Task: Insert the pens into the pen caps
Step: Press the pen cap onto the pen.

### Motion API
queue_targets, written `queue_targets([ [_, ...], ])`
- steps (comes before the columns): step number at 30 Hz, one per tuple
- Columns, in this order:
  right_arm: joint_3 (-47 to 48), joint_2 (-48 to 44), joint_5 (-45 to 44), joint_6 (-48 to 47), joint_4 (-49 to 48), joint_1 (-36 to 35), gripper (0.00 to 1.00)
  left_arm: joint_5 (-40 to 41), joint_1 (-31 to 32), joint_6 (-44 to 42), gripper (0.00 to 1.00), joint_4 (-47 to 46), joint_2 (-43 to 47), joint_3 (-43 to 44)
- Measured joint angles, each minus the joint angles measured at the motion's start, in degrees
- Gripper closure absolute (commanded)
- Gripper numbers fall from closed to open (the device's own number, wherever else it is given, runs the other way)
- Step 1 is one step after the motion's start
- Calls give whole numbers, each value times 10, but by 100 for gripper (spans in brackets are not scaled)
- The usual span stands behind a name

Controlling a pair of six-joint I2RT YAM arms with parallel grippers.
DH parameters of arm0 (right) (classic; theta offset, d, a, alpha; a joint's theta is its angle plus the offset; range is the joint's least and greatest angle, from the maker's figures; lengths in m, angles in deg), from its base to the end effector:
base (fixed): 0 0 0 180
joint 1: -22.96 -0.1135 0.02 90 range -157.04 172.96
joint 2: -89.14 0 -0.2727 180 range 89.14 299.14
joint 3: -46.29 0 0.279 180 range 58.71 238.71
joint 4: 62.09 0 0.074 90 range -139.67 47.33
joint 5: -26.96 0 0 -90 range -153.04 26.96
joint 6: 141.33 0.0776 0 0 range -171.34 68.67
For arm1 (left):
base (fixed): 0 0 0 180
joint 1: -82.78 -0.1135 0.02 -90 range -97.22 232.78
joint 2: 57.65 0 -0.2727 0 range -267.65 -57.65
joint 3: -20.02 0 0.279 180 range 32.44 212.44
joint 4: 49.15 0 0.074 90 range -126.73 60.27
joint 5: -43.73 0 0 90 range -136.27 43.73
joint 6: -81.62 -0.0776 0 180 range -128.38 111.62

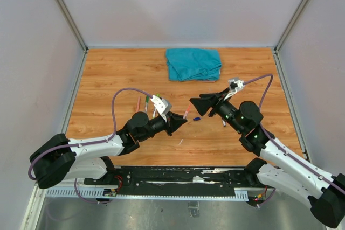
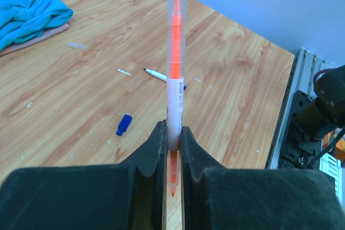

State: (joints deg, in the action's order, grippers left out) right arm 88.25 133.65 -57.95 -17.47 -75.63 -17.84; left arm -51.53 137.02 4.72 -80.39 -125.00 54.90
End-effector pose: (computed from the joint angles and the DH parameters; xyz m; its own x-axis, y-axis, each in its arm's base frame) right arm 0.1868 0.1704 0.3211 -0.2795 0.4918 -0.8246 -0.6756 0.5095 0.5329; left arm 0.1705 -0.2489 0.2121 -0.2075 -0.0981 -0.9733 0.8364 0.4983 -0.2285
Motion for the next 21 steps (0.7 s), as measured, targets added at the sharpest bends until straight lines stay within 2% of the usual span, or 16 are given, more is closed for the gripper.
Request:
queue_targets([
  [8,23,57,0,30,23,0,58,0,0,0,100,0,0,0],
  [21,25,67,20,33,19,0,87,0,0,0,100,1,0,0],
])
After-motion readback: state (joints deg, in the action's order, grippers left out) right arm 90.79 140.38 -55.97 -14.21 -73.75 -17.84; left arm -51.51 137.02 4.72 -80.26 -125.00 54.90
